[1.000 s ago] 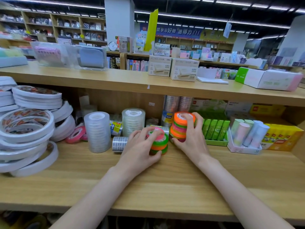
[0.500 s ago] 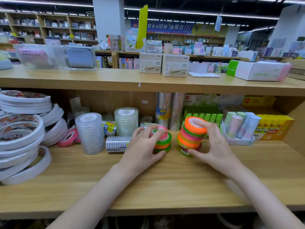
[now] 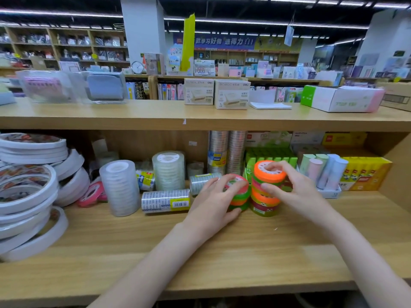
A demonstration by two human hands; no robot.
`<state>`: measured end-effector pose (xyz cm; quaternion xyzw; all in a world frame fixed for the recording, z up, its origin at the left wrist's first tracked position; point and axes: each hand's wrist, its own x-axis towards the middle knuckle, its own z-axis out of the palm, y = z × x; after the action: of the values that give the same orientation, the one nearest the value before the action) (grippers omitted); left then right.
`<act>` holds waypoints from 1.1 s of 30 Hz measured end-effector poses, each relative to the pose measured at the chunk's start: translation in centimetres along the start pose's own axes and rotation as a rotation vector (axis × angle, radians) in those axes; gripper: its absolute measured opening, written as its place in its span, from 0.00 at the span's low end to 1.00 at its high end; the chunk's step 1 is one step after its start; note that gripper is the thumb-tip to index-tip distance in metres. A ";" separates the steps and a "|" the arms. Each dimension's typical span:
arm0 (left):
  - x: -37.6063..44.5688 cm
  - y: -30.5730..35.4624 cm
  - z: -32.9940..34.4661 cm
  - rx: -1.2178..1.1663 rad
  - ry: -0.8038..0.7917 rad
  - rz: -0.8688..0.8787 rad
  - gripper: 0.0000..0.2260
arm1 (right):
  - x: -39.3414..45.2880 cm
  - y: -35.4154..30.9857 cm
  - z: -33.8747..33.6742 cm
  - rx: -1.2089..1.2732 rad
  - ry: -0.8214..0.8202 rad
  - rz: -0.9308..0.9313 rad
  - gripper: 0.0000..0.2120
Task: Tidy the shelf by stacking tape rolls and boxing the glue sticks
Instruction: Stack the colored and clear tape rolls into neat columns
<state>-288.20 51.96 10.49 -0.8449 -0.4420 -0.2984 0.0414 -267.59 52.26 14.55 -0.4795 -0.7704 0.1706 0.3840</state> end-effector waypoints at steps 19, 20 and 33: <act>-1.3 -1.2 -1.3 -0.051 0.134 -0.088 0.21 | 1.2 -2.5 1.2 -0.103 0.147 -0.075 0.14; -1.1 -1.1 -1.4 -0.053 0.132 -0.091 0.22 | 1.3 -2.7 1.5 -0.118 0.122 -0.096 0.16; -1.0 -0.4 -1.4 -0.090 0.164 -0.120 0.29 | 1.7 -2.9 -0.5 -0.080 0.216 -0.023 0.07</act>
<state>-289.65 50.98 11.01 -0.7905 -0.4733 -0.3882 0.0217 -269.43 52.28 17.42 -0.5011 -0.7364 0.0824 0.4470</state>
